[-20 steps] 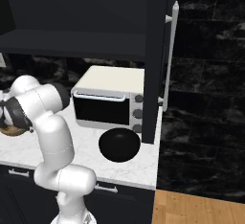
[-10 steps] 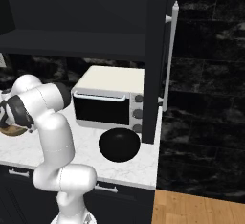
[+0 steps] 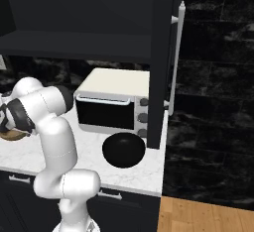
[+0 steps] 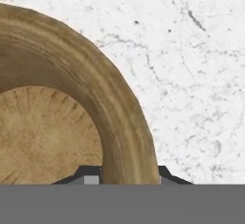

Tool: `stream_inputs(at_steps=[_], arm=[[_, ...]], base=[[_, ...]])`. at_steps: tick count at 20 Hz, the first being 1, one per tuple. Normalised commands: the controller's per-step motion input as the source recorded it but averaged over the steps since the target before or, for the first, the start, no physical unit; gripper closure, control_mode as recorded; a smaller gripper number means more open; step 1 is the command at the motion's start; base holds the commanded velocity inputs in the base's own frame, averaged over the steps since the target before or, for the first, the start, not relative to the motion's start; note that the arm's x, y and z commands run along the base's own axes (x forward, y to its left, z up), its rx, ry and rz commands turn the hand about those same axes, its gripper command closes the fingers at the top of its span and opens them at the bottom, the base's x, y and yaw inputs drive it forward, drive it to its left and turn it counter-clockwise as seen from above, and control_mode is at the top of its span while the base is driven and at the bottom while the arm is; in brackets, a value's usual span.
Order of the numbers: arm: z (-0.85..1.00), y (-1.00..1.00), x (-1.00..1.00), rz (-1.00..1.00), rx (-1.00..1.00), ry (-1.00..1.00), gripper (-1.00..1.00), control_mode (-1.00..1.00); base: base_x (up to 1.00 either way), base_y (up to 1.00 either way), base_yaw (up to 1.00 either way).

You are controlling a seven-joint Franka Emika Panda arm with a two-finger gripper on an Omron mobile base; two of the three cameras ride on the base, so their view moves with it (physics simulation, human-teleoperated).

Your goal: Pick up the bowls on the counter and stack them on top of one another in the open cabinet. Place the smaller bowl on top of the larger bowl.

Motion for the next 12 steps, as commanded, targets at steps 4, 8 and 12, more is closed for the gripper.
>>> stream_inputs(at_steps=[4, 8, 12], arm=[[0.10, -0.05, -0.24, -0.01, 0.00, 0.00, 1.00, -1.00], [0.53, -0.38, -0.82, -0.06, 0.02, -0.02, 1.00, -1.00], [0.58, -0.69, -0.82, -0.09, 0.08, -0.08, 1.00, -1.00]], base=[[0.00, 0.00, 0.00], [0.00, 0.00, 0.00], [0.00, 0.00, 0.00]])
